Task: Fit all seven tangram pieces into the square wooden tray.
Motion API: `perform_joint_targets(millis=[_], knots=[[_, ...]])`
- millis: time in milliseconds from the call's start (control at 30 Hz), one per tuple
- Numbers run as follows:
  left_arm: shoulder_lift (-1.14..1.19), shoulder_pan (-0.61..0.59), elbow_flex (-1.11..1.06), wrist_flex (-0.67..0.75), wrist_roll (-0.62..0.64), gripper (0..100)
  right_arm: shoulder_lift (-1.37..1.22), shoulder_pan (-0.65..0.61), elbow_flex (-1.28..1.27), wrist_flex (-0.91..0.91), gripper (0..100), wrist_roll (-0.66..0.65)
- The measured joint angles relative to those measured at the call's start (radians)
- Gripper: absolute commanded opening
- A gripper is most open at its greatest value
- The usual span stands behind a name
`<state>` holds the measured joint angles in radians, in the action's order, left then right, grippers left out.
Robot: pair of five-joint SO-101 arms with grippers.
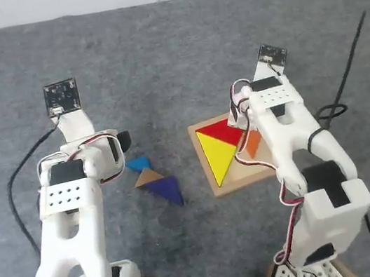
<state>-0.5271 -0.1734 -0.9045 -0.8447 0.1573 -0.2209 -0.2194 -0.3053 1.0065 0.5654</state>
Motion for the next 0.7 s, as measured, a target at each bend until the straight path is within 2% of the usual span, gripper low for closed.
perform_joint_targets(millis=[200, 700], knots=[[0.000, 0.000, 0.000, 0.000, 0.000, 25, -0.002, 0.017, 0.005, 0.051, 19.4, 0.000], [0.000, 0.000, 0.000, 0.000, 0.000, 25, -0.002, 0.026, 0.008, 0.103, 19.4, 0.000]])
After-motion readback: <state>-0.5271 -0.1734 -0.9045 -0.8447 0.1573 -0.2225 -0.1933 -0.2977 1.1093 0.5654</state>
